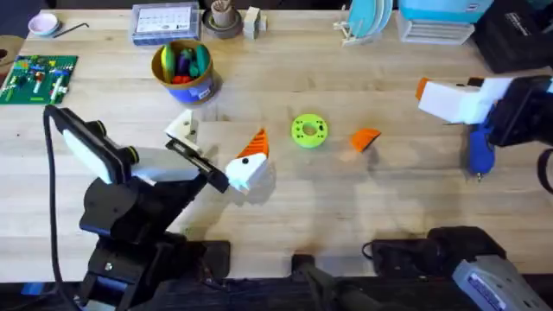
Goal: Pick up the gripper from the table and insert it into the empty holder that is missing its gripper. Then pick up a screw, insert it into the mounting hole, and use the screwdriver to tighten it. Finally, clean up the table by picking up the vegetable and placing it into the bucket.
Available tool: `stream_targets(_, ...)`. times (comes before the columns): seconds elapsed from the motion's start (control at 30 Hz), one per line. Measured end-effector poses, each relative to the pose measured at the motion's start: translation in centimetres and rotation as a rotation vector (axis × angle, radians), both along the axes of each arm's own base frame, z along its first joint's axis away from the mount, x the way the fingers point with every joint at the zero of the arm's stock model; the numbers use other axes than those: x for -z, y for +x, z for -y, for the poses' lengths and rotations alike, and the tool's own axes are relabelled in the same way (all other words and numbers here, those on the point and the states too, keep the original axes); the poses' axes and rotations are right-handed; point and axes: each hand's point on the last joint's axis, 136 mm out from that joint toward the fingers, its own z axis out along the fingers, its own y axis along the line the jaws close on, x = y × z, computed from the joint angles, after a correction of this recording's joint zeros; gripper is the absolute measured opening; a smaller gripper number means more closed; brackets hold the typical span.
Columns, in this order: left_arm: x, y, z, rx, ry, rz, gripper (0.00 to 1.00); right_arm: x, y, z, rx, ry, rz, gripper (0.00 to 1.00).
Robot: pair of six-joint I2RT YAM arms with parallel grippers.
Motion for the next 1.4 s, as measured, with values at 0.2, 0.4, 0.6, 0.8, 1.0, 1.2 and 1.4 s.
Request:
stream_targets(0.2, 0.0, -0.5, 0.6, 0.043, -0.059, -0.043, 0.993, 0.0, 0.0, 0.0, 0.0, 0.0, 0.0, 0.994)
stream_targets(0.4, 0.0, -2.9, 3.0, 0.24, -0.058, -0.051, 0.993, 0.0, 0.0, 0.0, 0.0, 0.0, 0.0, 0.993)
stream_targets(0.6, 0.1, -5.7, 4.9, 0.441, -0.035, -0.037, 0.993, 0.0, 0.0, 0.0, 0.0, 0.0, 0.0, 0.994)
stream_targets(0.8, 0.1, -6.3, 5.2, 0.478, -0.03, -0.033, 0.993, 0.0, 0.0, 0.0, 0.0, 0.0, 0.0, 0.993)
stream_targets(1.0, 0.1, -6.4, 5.3, 0.485, -0.031, -0.033, 0.993, 0.0, 0.0, 0.0, 0.0, 0.0, 0.0, 0.993)
stream_targets(1.2, 0.1, -6.2, 5.2, 0.474, -0.019, -0.02, 0.993, 0.0, 0.0, 0.0, 0.0, 0.0, 0.0, 0.994)
stream_targets(1.4, 0.1, -6.5, 5.3, 0.494, -0.011, -0.01, 0.993, 0.0, 0.0, 0.0, 0.0, 0.0, 0.0, 0.994)
